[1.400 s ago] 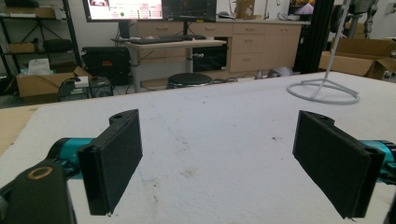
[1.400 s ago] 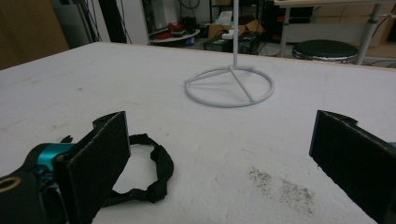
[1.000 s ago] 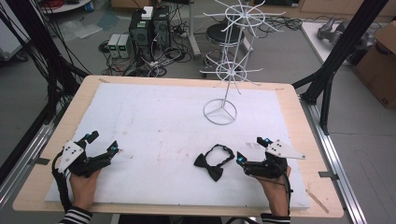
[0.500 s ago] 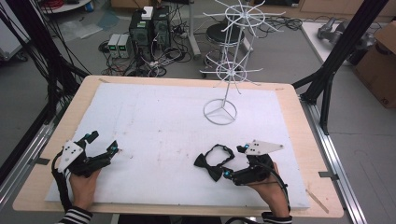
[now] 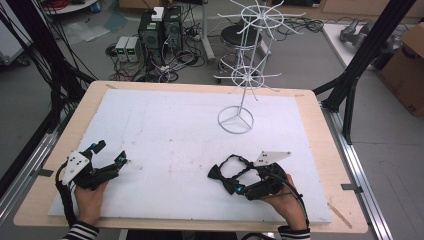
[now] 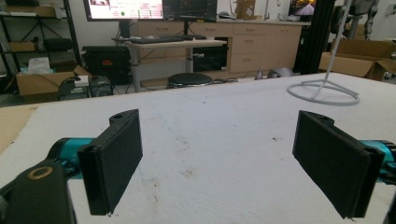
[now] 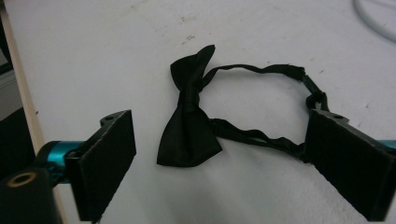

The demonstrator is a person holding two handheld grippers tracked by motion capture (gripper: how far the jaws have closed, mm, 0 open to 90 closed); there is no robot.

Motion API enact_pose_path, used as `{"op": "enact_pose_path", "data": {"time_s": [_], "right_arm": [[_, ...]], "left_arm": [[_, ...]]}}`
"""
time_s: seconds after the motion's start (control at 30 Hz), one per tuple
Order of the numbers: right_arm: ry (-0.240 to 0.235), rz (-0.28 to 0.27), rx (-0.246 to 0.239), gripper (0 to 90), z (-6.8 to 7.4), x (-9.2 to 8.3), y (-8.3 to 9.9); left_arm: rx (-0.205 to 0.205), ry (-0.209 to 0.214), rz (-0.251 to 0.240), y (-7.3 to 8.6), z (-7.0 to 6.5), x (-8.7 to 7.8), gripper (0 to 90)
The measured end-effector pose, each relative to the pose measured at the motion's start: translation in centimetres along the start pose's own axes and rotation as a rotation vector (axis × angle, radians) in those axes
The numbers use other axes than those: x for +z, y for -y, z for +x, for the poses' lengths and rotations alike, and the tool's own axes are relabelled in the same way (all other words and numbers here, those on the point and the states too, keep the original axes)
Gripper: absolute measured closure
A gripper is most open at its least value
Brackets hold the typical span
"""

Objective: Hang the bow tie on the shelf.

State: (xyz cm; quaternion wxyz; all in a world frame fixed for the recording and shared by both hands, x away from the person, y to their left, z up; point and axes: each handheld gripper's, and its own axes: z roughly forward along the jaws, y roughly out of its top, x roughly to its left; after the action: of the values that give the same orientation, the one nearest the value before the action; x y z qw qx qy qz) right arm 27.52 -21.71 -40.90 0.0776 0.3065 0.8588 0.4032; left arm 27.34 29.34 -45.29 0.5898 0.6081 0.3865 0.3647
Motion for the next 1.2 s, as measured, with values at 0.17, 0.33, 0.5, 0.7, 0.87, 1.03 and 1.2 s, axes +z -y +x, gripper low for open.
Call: {"op": "enact_pose_path", "data": {"time_s": [0.17, 0.33, 0.5, 0.7, 0.87, 1.03, 1.2], "right_arm": [[-0.017, 0.030, 0.002, 17.3, 0.1, 0.5, -0.2], [-0.036, 0.067, -0.006, 20.9, 0.1, 1.0, -0.2], [-0.049, 0.095, -0.002, 24.9, 0.1, 1.5, -0.2], [-0.064, 0.139, 0.032, 34.1, -0.1, 2.1, -0.3], [-0.077, 0.157, 0.052, 39.3, -0.3, 2.5, -0.4], [-0.079, 0.167, 0.070, 42.5, -0.6, 2.6, -0.4], [-0.091, 0.178, 0.080, 47.3, -0.7, 2.7, -0.3]], "left_arm": [[0.000, 0.000, 0.000, 0.0, 0.0, 0.0, 16.2], [0.000, 0.000, -0.001, 0.0, 0.0, 0.0, 16.2], [0.000, 0.000, 0.000, 0.0, 0.0, 0.0, 16.2], [-0.001, 0.000, -0.001, 0.0, 0.0, 0.0, 16.2], [-0.002, 0.000, -0.001, 0.0, 0.0, 0.0, 16.2], [-0.003, 0.000, -0.001, 0.0, 0.0, 0.0, 16.2], [-0.002, 0.000, -0.001, 0.0, 0.0, 0.0, 16.2]]}}
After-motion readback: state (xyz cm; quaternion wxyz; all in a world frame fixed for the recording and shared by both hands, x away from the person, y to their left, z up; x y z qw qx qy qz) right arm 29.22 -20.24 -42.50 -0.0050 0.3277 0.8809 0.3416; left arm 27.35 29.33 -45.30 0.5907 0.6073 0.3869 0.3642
